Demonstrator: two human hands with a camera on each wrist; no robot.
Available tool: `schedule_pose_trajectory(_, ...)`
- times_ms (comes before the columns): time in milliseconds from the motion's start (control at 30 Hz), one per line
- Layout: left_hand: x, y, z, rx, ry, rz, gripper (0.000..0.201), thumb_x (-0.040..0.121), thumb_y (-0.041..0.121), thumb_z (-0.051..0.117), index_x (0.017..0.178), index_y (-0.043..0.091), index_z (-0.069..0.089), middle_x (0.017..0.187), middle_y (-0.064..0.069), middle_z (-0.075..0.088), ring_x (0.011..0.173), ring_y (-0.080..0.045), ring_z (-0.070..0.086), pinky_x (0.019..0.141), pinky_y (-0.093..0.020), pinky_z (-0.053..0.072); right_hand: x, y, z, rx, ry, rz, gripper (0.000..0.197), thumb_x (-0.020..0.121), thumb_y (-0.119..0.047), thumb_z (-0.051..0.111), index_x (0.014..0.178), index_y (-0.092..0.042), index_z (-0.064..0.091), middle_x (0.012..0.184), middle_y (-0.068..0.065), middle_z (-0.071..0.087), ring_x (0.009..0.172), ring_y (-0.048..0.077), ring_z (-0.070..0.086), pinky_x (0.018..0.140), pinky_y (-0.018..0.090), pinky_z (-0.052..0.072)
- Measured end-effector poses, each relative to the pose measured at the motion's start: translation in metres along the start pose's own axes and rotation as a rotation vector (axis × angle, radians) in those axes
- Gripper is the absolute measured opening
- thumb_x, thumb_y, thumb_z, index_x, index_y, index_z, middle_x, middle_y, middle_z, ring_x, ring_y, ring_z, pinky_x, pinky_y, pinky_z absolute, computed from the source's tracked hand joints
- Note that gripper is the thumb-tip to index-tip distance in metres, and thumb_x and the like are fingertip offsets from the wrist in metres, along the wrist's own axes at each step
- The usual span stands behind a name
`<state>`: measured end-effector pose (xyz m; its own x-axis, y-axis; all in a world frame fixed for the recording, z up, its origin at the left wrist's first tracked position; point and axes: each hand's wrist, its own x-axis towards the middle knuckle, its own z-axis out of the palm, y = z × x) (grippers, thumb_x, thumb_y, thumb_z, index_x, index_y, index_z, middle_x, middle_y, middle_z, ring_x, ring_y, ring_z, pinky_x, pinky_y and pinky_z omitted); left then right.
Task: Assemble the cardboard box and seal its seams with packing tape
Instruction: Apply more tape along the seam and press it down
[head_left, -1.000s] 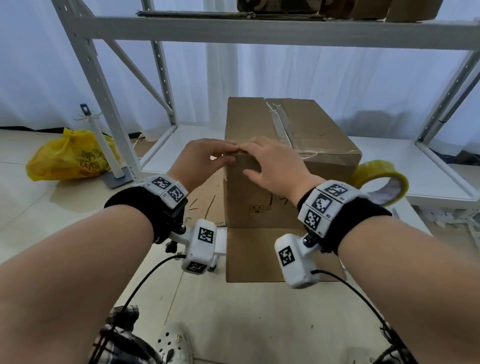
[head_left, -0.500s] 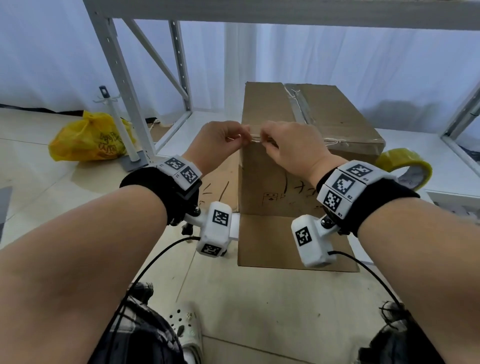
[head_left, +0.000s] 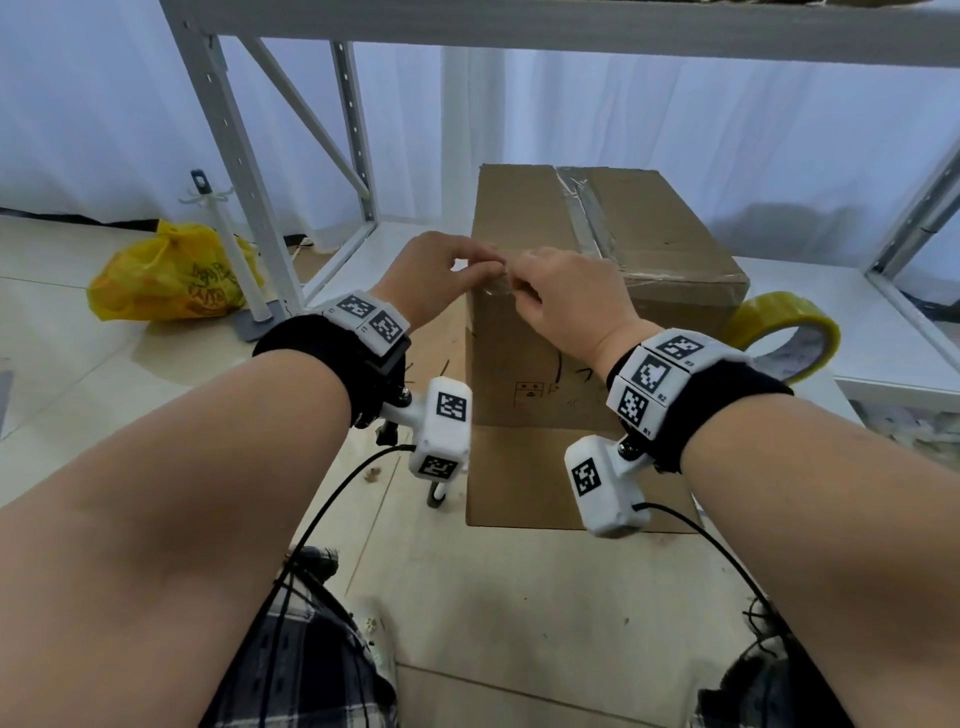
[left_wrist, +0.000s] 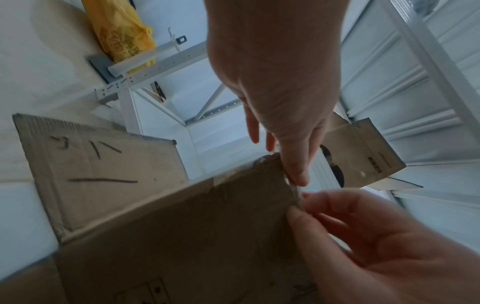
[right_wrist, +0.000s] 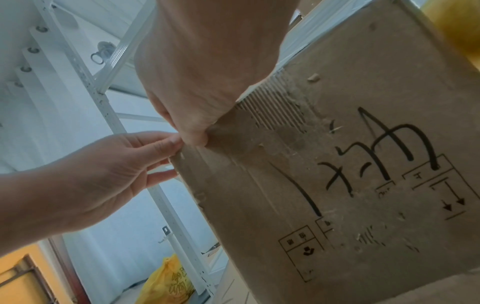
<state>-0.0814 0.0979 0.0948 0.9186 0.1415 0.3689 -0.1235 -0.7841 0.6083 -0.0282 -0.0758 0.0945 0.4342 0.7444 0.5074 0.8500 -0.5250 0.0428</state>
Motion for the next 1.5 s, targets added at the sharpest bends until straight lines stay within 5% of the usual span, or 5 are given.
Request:
schedule_pose_trajectory(167,-0.002,-0.005,-0.001,0.047,0.006,0.071,0.025,0.087,0.027,0.066,0.110,0.019,0.071,0.120,0.005,0.066,0.105,0.004,0.054,0.088,0.005,0.027,-0.003,0.000,0.010,-0.029,0.074,-0.045,0.014,0.093,-0.021,0.054,0.099,-0.014,0.065,0.095,0.004,0.067,0.076,0.027,0.065,0.057,0.032,0.048)
schedule_pose_trajectory(467,-0.005,-0.003,-0.001,0.222,-0.044,0.200,0.030,0.092,0.022,0.060,0.119,0.011,0.066,0.126,-0.003,0.062,0.115,-0.018,0.057,0.098,-0.020,0.036,-0.003,-0.002,0.014,-0.033,0.158,-0.046,0.004,0.083,-0.012,0.068,0.085,-0.010,0.069,0.088,0.008,0.069,0.064,0.030,0.064,0.049,0.030,0.046)
schedule_pose_trajectory(600,-0.007,0.001,-0.002,0.296,-0.111,0.210,0.034,0.090,0.014,0.060,0.123,0.009,0.059,0.122,-0.008,0.062,0.109,-0.023,0.057,0.095,-0.035,0.042,-0.011,-0.004,0.010,-0.151,-0.029,-0.106,0.020,0.085,-0.029,0.065,0.086,-0.009,0.069,0.117,0.010,0.061,0.098,0.032,0.059,0.067,0.039,0.050)
schedule_pose_trajectory(800,-0.012,0.003,0.000,0.226,-0.179,0.147,0.047,0.085,0.017,0.062,0.130,0.013,0.050,0.125,-0.003,0.058,0.112,-0.018,0.053,0.092,-0.023,0.037,0.001,-0.001,-0.007,0.188,-0.013,0.146,0.013,0.091,-0.032,0.051,0.100,-0.023,0.048,0.087,-0.005,0.061,0.077,0.015,0.059,0.070,0.033,0.052)
schedule_pose_trajectory(1500,0.002,-0.006,0.008,0.232,-0.069,0.173,0.041,0.091,0.035,0.059,0.131,0.026,0.056,0.119,-0.001,0.054,0.114,-0.020,0.041,0.097,-0.022,0.024,-0.011,0.020,0.012,-0.112,-0.154,0.209,0.047,0.101,-0.040,0.034,0.146,-0.028,0.035,0.150,-0.001,0.040,0.136,0.027,0.034,0.113,0.041,0.018)
